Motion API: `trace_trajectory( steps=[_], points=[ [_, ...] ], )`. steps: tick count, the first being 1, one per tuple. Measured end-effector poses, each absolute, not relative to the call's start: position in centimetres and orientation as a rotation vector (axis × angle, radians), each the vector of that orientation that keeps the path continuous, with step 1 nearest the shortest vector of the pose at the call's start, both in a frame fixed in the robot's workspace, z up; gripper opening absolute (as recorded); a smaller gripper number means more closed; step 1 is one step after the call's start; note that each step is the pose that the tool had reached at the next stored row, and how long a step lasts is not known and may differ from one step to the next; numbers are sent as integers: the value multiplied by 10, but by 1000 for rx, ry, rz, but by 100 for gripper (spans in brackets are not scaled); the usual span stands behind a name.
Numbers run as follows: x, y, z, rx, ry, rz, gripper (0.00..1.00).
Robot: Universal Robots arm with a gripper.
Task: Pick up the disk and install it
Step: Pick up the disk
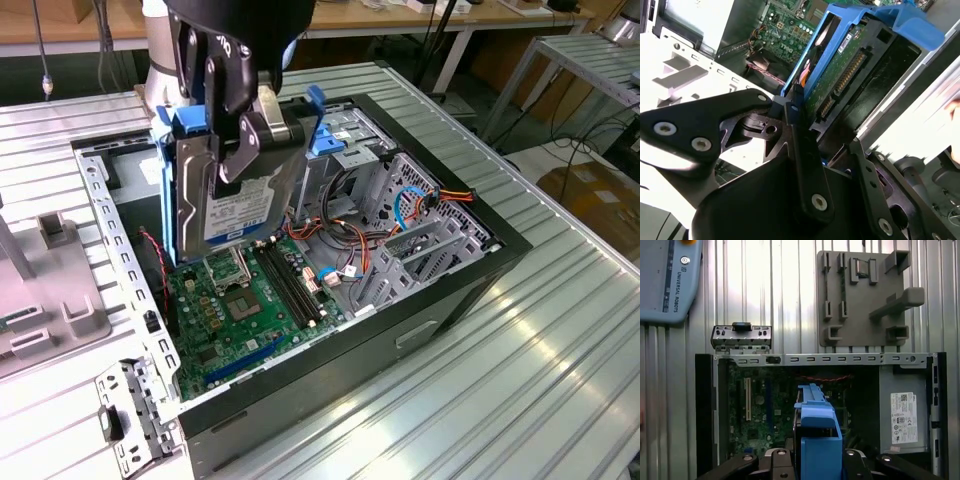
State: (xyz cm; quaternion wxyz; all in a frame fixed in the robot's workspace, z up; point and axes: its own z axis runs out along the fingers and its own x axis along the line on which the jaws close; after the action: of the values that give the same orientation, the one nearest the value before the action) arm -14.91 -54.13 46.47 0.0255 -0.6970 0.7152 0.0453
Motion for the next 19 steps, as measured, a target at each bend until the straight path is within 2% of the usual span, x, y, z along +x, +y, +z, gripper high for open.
trace_trajectory(
  steps=[19],
  points=[
    [-137,-555,464,-2155,2212,141,36]
  ],
)
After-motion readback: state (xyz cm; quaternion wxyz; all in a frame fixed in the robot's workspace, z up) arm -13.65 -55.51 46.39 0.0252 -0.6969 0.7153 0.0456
